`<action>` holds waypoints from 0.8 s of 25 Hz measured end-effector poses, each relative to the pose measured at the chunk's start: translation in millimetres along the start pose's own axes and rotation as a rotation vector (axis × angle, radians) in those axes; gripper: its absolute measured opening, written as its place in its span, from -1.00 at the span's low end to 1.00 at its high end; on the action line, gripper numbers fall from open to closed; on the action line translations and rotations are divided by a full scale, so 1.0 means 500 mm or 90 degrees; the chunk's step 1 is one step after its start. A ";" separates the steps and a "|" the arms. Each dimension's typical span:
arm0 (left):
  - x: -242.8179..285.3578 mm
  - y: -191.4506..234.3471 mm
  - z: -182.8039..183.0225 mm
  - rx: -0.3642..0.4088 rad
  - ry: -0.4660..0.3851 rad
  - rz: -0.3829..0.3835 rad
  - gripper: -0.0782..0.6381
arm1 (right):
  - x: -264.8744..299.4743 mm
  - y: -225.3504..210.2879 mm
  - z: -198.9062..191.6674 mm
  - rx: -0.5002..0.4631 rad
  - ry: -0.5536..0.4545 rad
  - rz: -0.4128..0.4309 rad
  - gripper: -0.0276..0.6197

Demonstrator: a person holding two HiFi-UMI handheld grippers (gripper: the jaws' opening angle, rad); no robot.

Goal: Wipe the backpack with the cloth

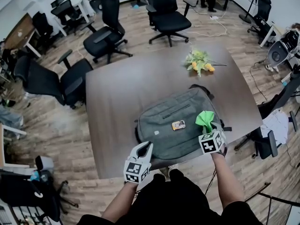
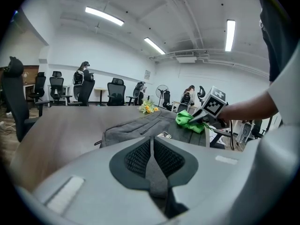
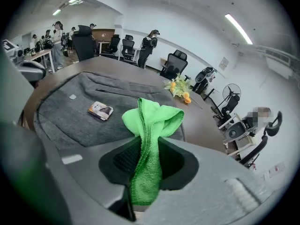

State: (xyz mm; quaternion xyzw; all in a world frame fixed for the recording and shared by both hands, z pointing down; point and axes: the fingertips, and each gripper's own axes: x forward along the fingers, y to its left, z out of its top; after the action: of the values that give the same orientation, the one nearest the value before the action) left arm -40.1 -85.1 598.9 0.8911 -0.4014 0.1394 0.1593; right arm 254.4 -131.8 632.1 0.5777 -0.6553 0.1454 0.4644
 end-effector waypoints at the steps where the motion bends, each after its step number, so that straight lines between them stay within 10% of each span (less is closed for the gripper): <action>1: 0.001 0.000 0.000 0.001 0.000 0.000 -0.67 | -0.001 -0.015 -0.002 0.004 0.000 -0.010 -0.60; 12: 0.002 0.009 0.013 0.010 -0.004 0.006 -0.67 | -0.021 -0.072 0.005 0.033 -0.014 -0.040 -0.60; 20: -0.006 0.019 0.056 0.008 -0.031 0.014 -0.67 | -0.178 -0.018 0.188 0.016 -0.239 -0.010 -0.60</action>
State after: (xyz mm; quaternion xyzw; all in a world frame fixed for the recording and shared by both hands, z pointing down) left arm -45.6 -100.1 574.1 0.8907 -0.4140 0.1221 0.1427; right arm 212.2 -147.4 510.2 0.6055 -0.7241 0.0399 0.3277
